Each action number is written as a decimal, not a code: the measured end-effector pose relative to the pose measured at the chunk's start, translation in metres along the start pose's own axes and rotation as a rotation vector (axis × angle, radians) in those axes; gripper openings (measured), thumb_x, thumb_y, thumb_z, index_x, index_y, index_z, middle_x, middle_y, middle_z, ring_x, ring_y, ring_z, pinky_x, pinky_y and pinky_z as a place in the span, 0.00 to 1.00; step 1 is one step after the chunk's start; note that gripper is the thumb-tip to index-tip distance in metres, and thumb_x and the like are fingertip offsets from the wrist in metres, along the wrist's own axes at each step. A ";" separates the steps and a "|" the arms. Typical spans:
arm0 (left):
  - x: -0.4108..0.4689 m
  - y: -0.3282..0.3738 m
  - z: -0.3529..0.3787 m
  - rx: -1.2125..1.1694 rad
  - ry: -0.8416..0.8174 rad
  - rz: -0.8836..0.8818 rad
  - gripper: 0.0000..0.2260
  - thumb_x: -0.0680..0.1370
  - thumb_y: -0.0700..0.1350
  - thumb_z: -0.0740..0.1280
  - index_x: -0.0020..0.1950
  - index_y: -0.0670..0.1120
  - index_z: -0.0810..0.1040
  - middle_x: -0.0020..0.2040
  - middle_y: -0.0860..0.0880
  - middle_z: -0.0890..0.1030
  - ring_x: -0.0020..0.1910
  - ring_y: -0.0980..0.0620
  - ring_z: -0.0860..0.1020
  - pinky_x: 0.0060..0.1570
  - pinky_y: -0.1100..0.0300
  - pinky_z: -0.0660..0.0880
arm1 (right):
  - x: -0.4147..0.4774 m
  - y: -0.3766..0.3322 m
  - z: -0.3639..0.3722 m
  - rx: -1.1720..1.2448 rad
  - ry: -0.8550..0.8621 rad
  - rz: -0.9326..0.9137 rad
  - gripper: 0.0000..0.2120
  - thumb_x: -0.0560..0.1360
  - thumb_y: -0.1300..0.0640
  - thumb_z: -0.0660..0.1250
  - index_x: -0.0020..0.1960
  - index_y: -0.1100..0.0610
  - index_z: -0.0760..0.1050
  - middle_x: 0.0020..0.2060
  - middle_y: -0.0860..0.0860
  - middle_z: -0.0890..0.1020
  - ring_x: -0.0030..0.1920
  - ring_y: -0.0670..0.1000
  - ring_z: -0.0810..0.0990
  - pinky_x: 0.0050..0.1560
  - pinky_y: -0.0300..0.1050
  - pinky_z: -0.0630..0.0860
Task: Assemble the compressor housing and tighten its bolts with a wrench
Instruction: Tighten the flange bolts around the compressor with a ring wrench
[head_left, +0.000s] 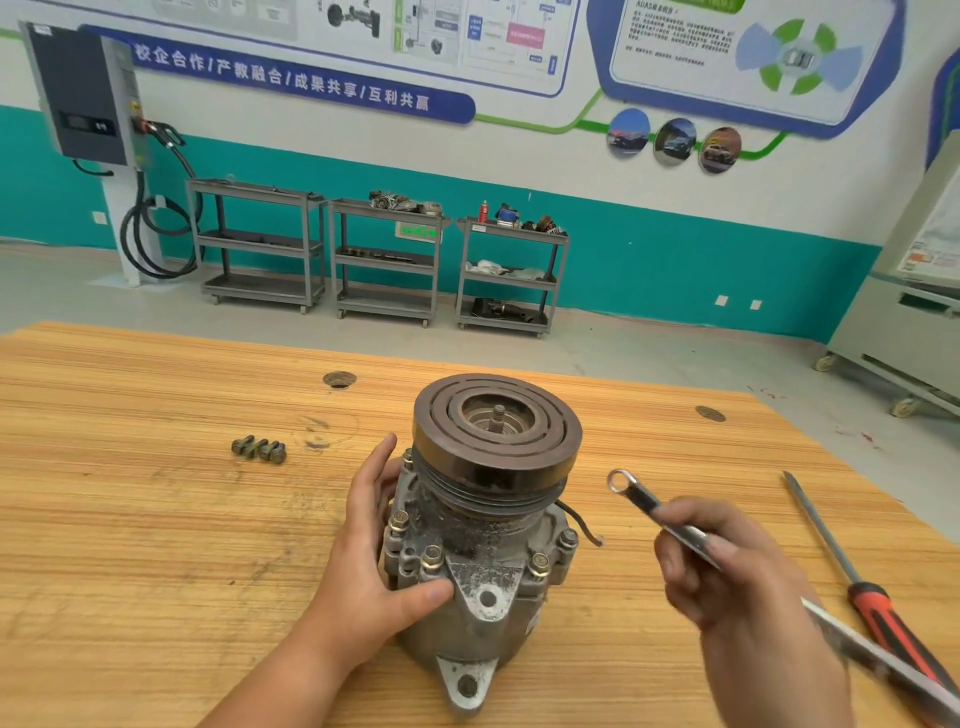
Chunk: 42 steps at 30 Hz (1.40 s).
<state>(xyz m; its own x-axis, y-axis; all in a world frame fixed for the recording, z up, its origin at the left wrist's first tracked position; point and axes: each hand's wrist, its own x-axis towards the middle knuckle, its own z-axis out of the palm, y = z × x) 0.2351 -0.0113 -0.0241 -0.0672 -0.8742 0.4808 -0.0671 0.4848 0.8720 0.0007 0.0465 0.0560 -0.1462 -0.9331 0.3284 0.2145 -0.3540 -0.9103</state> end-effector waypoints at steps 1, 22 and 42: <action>0.000 0.000 0.000 0.007 0.002 0.006 0.52 0.55 0.75 0.71 0.74 0.62 0.53 0.64 0.69 0.68 0.65 0.67 0.69 0.55 0.75 0.69 | 0.010 0.000 -0.007 -0.042 -0.061 0.040 0.14 0.60 0.58 0.59 0.35 0.57 0.83 0.20 0.53 0.70 0.23 0.45 0.63 0.23 0.35 0.58; 0.000 -0.002 0.001 0.013 0.019 0.014 0.51 0.56 0.75 0.71 0.75 0.65 0.53 0.69 0.61 0.67 0.68 0.64 0.68 0.58 0.73 0.68 | 0.123 0.043 -0.001 0.348 -0.980 0.482 0.06 0.66 0.56 0.65 0.32 0.54 0.78 0.21 0.46 0.61 0.26 0.45 0.59 0.24 0.36 0.56; -0.001 -0.001 0.000 0.015 0.002 -0.007 0.53 0.56 0.74 0.72 0.75 0.61 0.52 0.65 0.71 0.67 0.66 0.69 0.67 0.56 0.76 0.67 | 0.006 0.029 0.002 0.159 0.030 0.154 0.10 0.63 0.62 0.58 0.26 0.58 0.74 0.16 0.53 0.64 0.18 0.45 0.59 0.19 0.33 0.60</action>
<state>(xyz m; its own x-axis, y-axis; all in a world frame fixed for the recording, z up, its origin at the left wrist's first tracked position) 0.2356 -0.0109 -0.0257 -0.0645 -0.8777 0.4748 -0.0826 0.4788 0.8740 0.0073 0.0303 0.0324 -0.1282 -0.9755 0.1785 0.3854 -0.2149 -0.8974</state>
